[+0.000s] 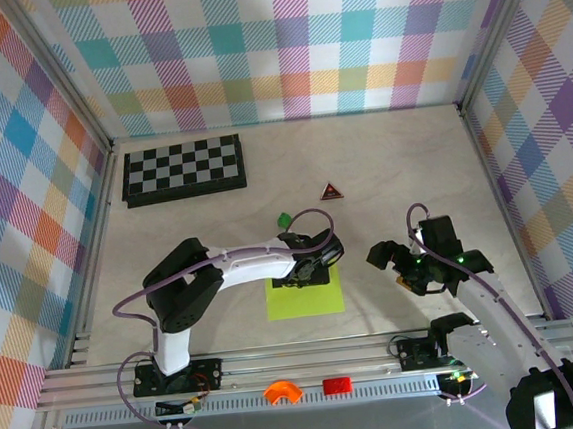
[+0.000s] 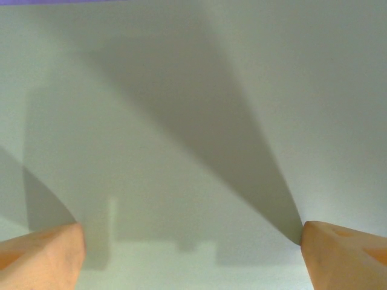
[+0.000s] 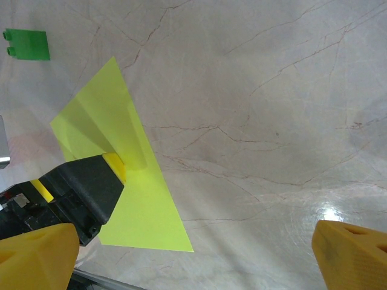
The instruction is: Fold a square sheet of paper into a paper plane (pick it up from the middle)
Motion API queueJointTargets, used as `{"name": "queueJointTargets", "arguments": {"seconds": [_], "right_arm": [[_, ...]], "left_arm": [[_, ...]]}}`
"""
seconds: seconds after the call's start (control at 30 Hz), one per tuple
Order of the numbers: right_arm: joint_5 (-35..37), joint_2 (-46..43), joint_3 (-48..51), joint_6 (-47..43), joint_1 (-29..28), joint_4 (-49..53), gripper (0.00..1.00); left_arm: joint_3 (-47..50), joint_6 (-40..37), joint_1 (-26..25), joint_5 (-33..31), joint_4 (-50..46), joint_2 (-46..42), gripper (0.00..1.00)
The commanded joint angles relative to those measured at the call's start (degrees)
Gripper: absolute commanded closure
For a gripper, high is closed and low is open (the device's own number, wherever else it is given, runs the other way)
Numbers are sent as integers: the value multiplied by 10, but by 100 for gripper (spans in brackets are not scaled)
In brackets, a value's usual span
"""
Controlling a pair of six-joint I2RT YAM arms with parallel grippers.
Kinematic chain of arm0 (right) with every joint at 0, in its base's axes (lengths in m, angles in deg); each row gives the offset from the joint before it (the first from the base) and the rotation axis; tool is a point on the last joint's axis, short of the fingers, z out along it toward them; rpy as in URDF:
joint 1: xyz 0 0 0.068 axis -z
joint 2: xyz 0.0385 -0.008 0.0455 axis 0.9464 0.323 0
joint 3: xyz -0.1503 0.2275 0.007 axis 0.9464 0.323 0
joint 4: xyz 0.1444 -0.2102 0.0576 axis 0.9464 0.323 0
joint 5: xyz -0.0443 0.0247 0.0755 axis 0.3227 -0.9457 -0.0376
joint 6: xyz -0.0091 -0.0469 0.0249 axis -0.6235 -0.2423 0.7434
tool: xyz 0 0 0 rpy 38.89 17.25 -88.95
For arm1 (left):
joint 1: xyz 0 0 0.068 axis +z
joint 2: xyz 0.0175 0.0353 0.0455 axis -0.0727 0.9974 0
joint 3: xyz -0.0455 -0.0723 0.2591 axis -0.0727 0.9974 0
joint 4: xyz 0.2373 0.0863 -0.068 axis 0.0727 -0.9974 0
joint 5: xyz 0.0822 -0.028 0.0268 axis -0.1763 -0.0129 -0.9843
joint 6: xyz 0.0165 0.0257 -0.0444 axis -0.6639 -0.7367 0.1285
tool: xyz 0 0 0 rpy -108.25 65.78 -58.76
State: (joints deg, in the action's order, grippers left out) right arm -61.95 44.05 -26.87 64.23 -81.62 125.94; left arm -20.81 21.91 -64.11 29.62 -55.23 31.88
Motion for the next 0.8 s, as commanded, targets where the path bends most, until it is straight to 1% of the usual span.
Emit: {"name": "queueJointTargets", "arguments": {"seconds": [0.0,0.37,0.5,0.63,0.7,0.77], "right_arm": [[2,2,6,-9,4,5,1],[1,9,1,-6,4,2,1],[-1,7,-2,-6,4,6,1],[-5,-1,-6,-3,4,8,1],[-4,-5,-6,-1,4,8,1],[-6,-9,-5,2,3,5,1]], "left_arm": [[47,9,-9,67,-1,65,12],[54,8,-10,61,1,46,15],[44,6,-10,44,-18,23,7],[16,4,-10,10,-47,-14,3],[-9,-2,-10,-2,-64,-21,0],[-33,-7,-10,-4,-79,-19,0]]}}
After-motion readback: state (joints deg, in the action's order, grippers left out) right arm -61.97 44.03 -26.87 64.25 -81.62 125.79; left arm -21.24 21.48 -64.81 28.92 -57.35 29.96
